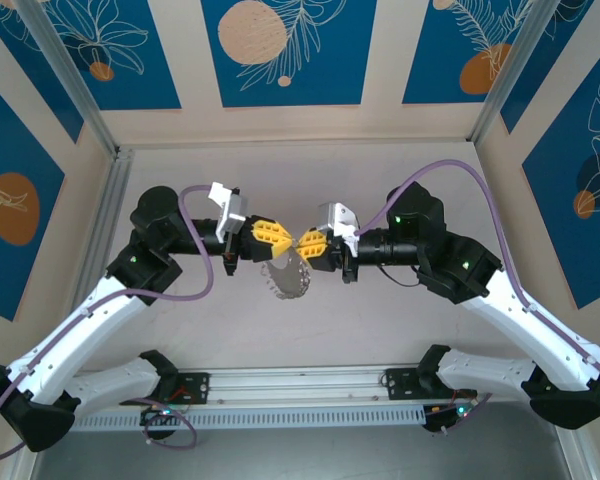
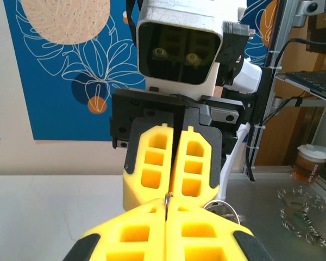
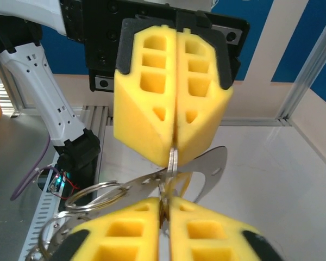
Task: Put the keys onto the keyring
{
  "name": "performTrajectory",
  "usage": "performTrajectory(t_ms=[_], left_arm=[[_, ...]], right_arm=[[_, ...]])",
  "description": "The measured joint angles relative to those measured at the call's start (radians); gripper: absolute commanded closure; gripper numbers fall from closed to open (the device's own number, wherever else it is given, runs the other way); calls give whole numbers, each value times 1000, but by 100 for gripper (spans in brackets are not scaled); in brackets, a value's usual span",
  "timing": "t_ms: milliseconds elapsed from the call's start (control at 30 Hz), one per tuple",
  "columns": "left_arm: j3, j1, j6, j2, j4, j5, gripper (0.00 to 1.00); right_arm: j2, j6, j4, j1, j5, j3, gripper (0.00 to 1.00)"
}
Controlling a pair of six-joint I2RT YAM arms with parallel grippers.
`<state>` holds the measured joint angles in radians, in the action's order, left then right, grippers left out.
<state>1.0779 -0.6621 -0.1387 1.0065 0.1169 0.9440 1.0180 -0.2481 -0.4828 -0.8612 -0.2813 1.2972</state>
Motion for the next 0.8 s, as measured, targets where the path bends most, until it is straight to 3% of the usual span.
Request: performTrajectory(t_ms=[167, 800], left_arm=[[-15, 6, -36, -4, 63, -1, 100], [-26, 6, -27, -13, 50, -1, 100]], right_arm=[[-1, 7, 3, 0, -4, -6, 75], [-32, 59, 137, 3, 3, -50, 75]])
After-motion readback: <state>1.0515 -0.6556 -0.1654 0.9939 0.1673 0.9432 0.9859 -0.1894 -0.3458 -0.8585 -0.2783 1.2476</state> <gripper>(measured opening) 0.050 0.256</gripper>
